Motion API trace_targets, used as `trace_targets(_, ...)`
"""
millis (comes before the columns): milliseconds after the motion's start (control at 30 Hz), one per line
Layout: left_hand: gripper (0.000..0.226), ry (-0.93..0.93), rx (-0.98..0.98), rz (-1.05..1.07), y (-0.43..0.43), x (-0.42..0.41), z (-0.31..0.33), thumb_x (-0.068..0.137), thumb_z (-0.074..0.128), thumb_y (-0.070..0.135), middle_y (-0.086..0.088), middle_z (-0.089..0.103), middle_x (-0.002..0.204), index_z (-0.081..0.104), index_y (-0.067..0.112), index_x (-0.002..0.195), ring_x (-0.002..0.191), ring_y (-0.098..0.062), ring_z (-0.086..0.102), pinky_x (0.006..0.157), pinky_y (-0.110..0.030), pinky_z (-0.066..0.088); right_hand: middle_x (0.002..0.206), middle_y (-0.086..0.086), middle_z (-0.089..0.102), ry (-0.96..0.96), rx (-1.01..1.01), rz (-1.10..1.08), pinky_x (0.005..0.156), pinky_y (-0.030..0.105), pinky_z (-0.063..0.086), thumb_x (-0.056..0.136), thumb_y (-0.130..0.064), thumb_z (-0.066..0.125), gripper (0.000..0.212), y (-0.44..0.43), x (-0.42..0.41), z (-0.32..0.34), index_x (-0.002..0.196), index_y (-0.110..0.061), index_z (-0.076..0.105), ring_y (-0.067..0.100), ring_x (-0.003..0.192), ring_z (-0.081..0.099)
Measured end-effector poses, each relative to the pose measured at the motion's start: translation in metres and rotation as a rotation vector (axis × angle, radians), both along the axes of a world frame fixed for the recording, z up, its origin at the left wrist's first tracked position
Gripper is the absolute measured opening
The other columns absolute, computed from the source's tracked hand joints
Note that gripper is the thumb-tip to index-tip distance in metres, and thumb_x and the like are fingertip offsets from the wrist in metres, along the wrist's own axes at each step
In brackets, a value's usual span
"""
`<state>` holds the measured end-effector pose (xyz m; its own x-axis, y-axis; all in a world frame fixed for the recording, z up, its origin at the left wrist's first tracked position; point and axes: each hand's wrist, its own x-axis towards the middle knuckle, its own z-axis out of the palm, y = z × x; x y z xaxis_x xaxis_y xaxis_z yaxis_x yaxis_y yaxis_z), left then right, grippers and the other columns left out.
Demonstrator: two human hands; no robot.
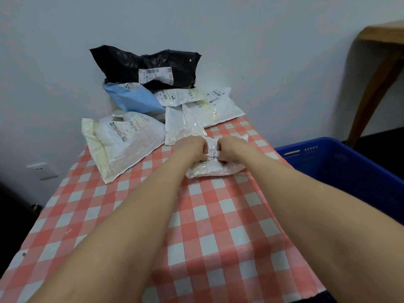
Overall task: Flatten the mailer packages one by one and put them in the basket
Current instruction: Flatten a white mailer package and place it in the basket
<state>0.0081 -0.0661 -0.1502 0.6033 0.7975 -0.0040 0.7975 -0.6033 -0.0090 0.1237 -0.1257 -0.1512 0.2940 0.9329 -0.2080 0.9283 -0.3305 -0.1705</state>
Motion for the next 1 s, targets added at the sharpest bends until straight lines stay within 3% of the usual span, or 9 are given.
trace_targets(167,0.003,0.048,0.053,-0.023,-0.006,0.002,0.002,0.087,0.061,0.024,-0.001,0.064,0.106,0.059,0.024,0.089,0.100,-0.023,0.060,0.072,-0.028,0.042,0.111,0.004,0.063,0.026,0.034,-0.014,0.081,0.032,0.052,0.080,-0.010,0.061,0.037,-0.002,-0.002,-0.001,0.116,-0.015,0.060,0.026,0.101,0.061)
trace_targets(367,0.036,-0.097,-0.101,0.032,-0.012,-0.018,0.012,0.085,0.057,0.018,-0.003,0.056,0.123,0.057,0.021,0.121,0.107,-0.020,0.056,0.087,-0.033,0.048,0.135,0.005,0.047,0.161,0.235,-0.071,0.095,0.035,0.042,0.088,-0.017,0.059,0.045,-0.025,0.012,0.007,0.131,-0.027,0.049,0.027,0.125,0.044)
trace_targets(533,0.036,-0.117,-0.105,0.024,-0.025,-0.027,0.023,0.079,0.066,0.030,-0.001,0.055,0.119,0.060,0.023,0.113,0.098,-0.016,0.056,0.085,-0.032,0.049,0.124,0.002,0.056,0.142,0.246,-0.023,0.078,0.029,0.042,0.085,-0.019,0.059,0.037,-0.046,0.010,0.025,0.122,-0.022,0.058,0.022,0.110,0.054)
trace_targets(667,0.043,-0.056,-0.139,-0.012,-0.036,-0.023,0.017,0.076,0.072,0.032,0.000,0.058,0.117,0.060,0.021,0.116,0.104,-0.018,0.056,0.089,-0.032,0.048,0.126,0.002,0.057,0.179,0.074,0.034,0.087,0.032,0.048,0.081,-0.021,0.067,0.043,-0.053,0.000,0.015,0.123,-0.019,0.059,0.021,0.109,0.055)
trace_targets(833,0.047,0.002,-0.115,-0.023,-0.039,-0.020,0.009,0.075,0.075,0.034,0.001,0.061,0.117,0.059,0.023,0.117,0.106,-0.020,0.057,0.089,-0.031,0.047,0.121,-0.001,0.060,0.137,0.055,0.029,0.087,0.030,0.050,0.076,-0.023,0.073,0.048,-0.048,-0.004,0.005,0.122,-0.019,0.059,0.020,0.108,0.057)
trace_targets(1000,0.035,0.022,-0.044,-0.039,-0.038,-0.017,0.004,0.076,0.072,0.032,0.003,0.064,0.111,0.061,0.025,0.108,0.102,-0.019,0.059,0.083,-0.029,0.046,0.119,-0.001,0.061,0.072,0.044,0.032,0.089,0.030,0.051,0.080,-0.017,0.068,0.038,-0.043,0.000,0.001,0.117,-0.022,0.060,0.019,0.106,0.059)
